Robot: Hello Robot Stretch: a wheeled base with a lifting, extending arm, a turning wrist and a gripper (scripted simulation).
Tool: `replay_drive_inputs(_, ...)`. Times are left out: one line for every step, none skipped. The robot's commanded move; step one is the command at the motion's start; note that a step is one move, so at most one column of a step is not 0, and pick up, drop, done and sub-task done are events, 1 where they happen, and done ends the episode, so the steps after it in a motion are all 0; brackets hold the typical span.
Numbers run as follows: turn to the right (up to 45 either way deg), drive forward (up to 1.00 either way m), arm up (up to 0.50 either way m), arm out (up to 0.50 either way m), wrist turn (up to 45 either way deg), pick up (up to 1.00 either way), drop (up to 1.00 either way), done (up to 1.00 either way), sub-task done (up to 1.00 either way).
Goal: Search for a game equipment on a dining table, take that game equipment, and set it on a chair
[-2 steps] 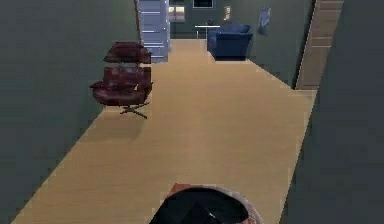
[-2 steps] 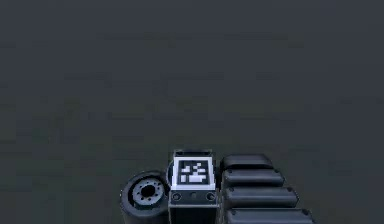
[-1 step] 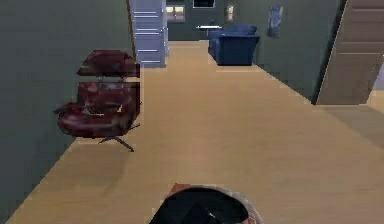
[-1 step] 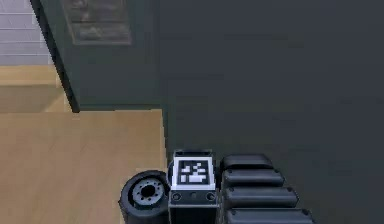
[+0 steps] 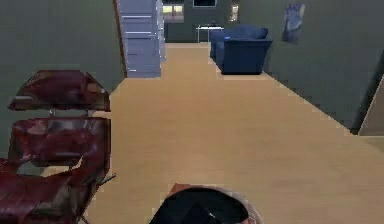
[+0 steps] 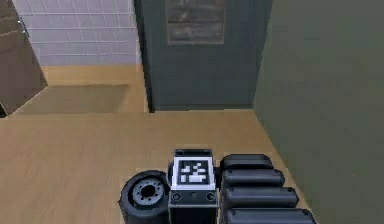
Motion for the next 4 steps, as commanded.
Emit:
replay_drive_inputs(0.0,1.0,0.0,0.0,0.0,0.0,0.0,0.0,0.0)
replay_drive_inputs(12.0,0.0,0.0,0.0,0.0,0.0,0.0,0.0,0.0)
replay_drive_inputs(0.0,0.05,0.0,0.0,0.0,0.0,0.0,0.0,0.0)
replay_drive_inputs(-12.0,0.0,0.0,0.0,0.0,0.0,0.0,0.0,0.0)
